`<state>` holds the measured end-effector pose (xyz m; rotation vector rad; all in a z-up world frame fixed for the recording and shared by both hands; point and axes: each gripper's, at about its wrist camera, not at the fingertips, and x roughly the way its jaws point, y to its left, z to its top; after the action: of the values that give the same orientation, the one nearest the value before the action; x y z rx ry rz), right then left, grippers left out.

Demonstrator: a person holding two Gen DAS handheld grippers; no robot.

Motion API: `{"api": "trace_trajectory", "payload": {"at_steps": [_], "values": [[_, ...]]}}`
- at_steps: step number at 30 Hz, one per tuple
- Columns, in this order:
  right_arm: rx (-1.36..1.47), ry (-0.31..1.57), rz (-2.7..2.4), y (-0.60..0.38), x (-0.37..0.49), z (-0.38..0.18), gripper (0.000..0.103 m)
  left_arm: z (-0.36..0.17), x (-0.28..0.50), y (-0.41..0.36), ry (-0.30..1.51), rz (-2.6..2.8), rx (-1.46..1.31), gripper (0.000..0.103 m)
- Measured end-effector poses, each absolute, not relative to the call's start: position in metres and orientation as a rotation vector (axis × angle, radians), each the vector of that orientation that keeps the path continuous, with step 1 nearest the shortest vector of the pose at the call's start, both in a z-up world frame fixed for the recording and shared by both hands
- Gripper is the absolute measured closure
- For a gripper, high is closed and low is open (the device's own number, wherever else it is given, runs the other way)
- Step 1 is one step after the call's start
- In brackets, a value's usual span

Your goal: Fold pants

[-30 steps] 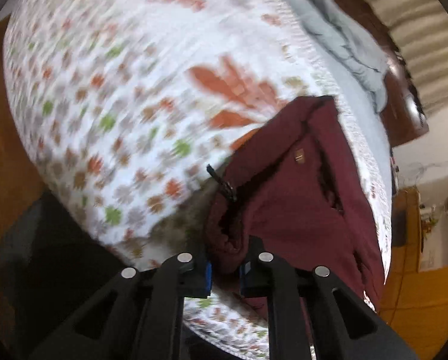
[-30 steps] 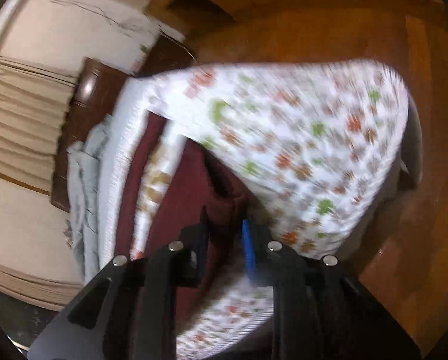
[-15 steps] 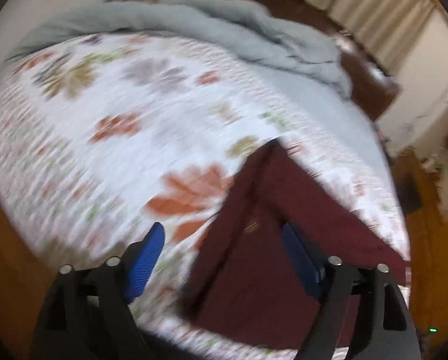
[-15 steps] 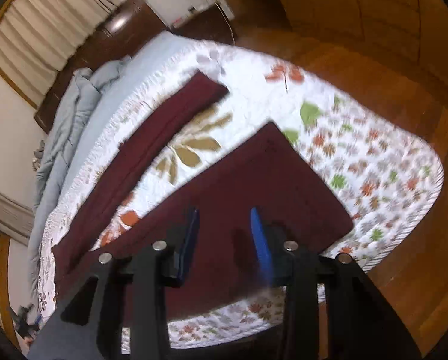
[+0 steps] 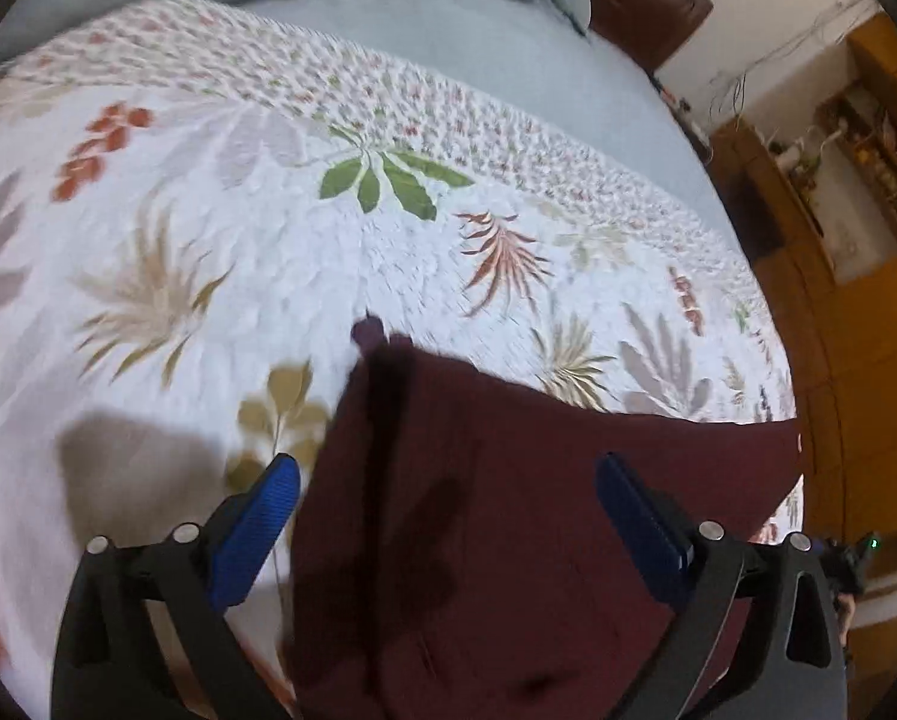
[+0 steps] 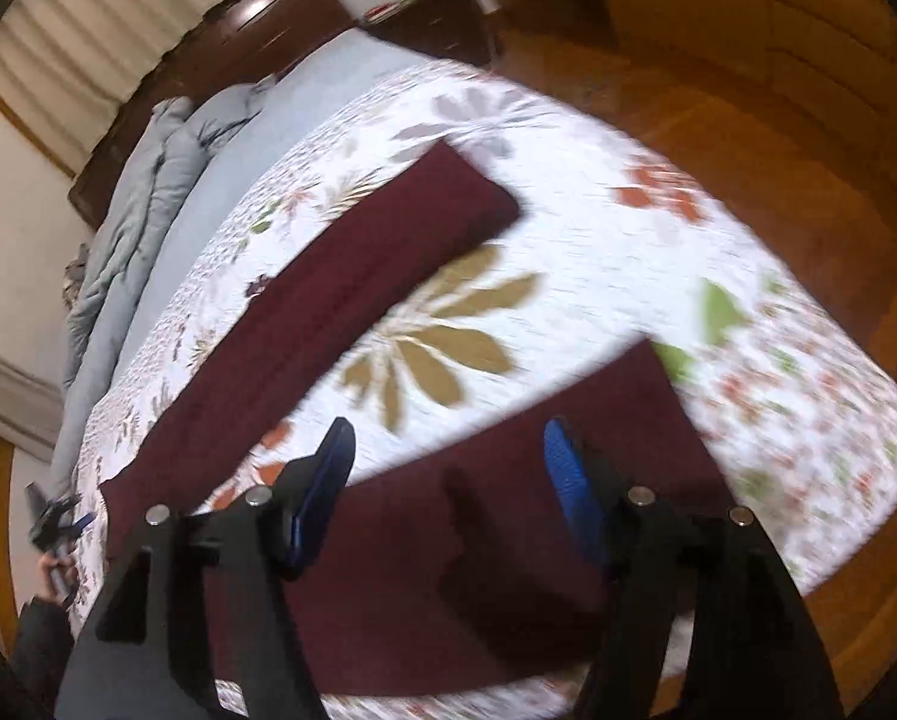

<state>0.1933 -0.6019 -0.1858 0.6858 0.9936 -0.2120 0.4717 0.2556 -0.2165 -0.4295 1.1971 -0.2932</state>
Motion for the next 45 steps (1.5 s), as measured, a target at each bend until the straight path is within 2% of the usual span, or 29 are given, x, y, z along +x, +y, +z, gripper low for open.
{"api": "trace_trajectory", "payload": {"at_steps": [6,8,9,10,12,15,21,28,34,40,42,43,44,45], "values": [[0.667,1.036,-0.167,-0.582,0.234,-0.193,0.037,-0.264,0.508,0.244,1.302,-0.446,-0.371,0.004],[0.652,1.043,-0.165,-0.581,0.243,-0.194,0.037,-0.266,0.507,0.24,1.293,-0.493,-0.341,0.007],[0.651,1.042,-0.165,-0.583,0.247,-0.194,0.037,-0.265,0.507,0.241,1.272,-0.505,-0.335,0.021],[0.651,1.041,-0.163,-0.588,0.251,-0.193,0.037,-0.266,0.507,0.245,1.268,-0.491,-0.329,0.051],[0.647,1.033,-0.16,-0.595,0.257,-0.189,0.037,-0.276,0.51,0.257,1.302,-0.463,-0.388,0.064],[0.658,1.002,-0.144,-0.62,0.271,-0.179,0.033,-0.277,0.505,0.257,1.293,-0.459,-0.385,0.073],[0.632,1.031,-0.109,-0.686,0.334,-0.177,0.03,-0.278,0.499,0.258,1.253,-0.411,-0.415,0.075],[0.517,1.168,-0.024,-0.72,0.405,-0.222,0.032,-0.279,0.501,0.256,1.265,-0.37,-0.435,0.074],[0.514,1.212,0.071,-0.735,0.422,-0.251,0.032,-0.282,0.503,0.26,1.274,-0.361,-0.486,0.067],[0.5,1.268,0.267,-0.725,0.424,-0.257,0.032,-0.284,0.502,0.261,1.263,-0.34,-0.519,0.064],[0.494,1.277,0.264,-0.727,0.424,-0.258,0.037,-0.283,0.502,0.26,1.263,-0.331,-0.509,0.067],[0.511,1.274,0.254,-0.733,0.424,-0.257,0.053,-0.283,0.502,0.258,1.264,-0.323,-0.497,0.069],[0.532,1.272,0.256,-0.738,0.423,-0.256,0.077,-0.281,0.502,0.256,1.264,-0.31,-0.484,0.069],[0.53,1.265,0.262,-0.739,0.421,-0.254,0.077,-0.279,0.502,0.254,1.264,-0.3,-0.47,0.072]]}}
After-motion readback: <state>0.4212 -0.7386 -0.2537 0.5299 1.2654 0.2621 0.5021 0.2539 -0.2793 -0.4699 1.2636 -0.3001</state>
